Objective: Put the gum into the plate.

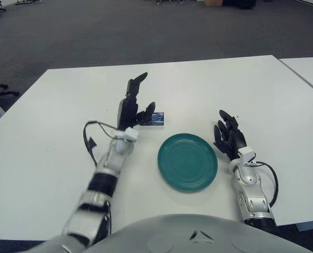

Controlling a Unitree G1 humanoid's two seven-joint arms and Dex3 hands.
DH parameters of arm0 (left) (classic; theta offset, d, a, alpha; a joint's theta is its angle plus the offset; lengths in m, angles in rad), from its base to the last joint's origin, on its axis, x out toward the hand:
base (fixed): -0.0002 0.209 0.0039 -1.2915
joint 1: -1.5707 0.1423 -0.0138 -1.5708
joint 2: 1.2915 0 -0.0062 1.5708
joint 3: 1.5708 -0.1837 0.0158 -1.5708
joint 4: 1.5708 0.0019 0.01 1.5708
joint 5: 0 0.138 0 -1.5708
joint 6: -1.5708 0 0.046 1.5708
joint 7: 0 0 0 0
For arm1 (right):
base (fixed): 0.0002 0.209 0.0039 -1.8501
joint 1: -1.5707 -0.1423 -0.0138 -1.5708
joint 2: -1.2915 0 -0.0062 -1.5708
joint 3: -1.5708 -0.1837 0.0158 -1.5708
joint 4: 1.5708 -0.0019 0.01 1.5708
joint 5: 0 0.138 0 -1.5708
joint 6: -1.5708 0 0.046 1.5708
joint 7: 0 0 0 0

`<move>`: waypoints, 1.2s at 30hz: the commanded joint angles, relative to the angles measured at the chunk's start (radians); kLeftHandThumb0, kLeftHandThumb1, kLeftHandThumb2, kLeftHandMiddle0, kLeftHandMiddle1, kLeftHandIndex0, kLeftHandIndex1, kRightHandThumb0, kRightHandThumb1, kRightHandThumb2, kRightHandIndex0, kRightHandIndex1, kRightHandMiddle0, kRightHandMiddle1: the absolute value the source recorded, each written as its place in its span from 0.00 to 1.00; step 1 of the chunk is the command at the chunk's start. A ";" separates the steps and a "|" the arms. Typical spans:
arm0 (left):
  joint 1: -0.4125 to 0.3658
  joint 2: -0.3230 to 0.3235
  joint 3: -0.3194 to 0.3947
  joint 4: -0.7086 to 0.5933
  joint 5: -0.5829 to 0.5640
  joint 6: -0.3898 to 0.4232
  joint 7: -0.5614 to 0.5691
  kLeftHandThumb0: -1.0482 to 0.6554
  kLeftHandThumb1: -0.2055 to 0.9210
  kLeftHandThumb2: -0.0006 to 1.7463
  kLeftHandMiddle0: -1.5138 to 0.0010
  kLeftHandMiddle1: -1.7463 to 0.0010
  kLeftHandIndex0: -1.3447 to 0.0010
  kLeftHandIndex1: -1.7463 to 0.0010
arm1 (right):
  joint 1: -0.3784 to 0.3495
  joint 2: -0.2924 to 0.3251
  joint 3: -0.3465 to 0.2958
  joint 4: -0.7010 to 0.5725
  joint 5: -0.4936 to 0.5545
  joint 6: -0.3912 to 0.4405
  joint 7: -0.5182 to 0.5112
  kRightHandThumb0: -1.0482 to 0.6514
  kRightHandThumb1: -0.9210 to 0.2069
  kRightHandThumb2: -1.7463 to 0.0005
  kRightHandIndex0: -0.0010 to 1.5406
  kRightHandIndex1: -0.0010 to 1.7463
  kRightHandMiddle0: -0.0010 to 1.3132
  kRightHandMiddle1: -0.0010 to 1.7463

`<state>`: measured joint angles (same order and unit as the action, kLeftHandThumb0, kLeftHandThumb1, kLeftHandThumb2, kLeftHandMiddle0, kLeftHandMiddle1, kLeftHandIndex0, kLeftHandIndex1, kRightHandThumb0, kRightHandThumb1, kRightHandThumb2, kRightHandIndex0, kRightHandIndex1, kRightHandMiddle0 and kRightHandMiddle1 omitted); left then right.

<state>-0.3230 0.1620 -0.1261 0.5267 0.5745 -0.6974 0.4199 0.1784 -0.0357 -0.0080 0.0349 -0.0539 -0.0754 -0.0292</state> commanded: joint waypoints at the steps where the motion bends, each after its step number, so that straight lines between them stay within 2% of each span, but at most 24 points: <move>1: -0.126 0.104 -0.035 0.117 0.088 0.021 0.015 0.00 1.00 0.32 0.71 0.98 0.95 0.43 | 0.030 0.013 0.007 0.062 -0.006 0.043 -0.009 0.20 0.00 0.60 0.17 0.01 0.00 0.26; 9: -0.298 0.167 -0.157 0.254 0.195 0.101 -0.033 0.00 1.00 0.28 0.74 0.99 0.93 0.40 | 0.035 0.020 0.006 0.060 -0.005 0.048 -0.019 0.20 0.00 0.59 0.17 0.00 0.00 0.27; 14: -0.405 0.176 -0.228 0.398 0.190 0.073 -0.139 0.00 1.00 0.25 0.76 1.00 0.91 0.37 | 0.035 0.026 0.004 0.070 -0.004 0.042 -0.027 0.20 0.00 0.59 0.17 0.00 0.00 0.27; 19: -0.466 0.173 -0.268 0.497 0.168 0.035 -0.210 0.00 1.00 0.23 0.77 1.00 0.92 0.33 | 0.038 0.031 0.005 0.079 -0.003 0.029 -0.031 0.20 0.00 0.59 0.17 0.00 0.00 0.28; 20: -0.485 0.164 -0.278 0.535 0.167 0.031 -0.232 0.00 1.00 0.22 0.76 0.99 0.89 0.33 | 0.039 0.032 0.005 0.080 -0.002 0.024 -0.031 0.20 0.00 0.59 0.17 0.00 0.00 0.28; 22: -0.514 0.149 -0.297 0.595 0.171 0.029 -0.259 0.00 1.00 0.22 0.77 1.00 0.91 0.31 | 0.041 0.033 0.006 0.083 -0.002 0.017 -0.031 0.21 0.00 0.59 0.18 0.00 0.00 0.28; 27: -0.553 0.135 -0.351 0.670 0.191 0.025 -0.312 0.00 1.00 0.23 0.80 1.00 0.92 0.28 | 0.047 0.033 0.011 0.082 -0.008 0.010 -0.033 0.21 0.00 0.58 0.17 0.00 0.00 0.27; 36: -0.566 0.133 -0.422 0.709 0.195 0.029 -0.421 0.00 1.00 0.22 0.84 1.00 0.95 0.30 | 0.054 0.032 0.008 0.082 -0.005 0.011 -0.035 0.21 0.00 0.58 0.17 0.00 0.00 0.25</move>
<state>-0.8612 0.2904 -0.5286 1.2183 0.7602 -0.6775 0.0373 0.1813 -0.0087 0.0023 0.0630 -0.0617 -0.1160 -0.0649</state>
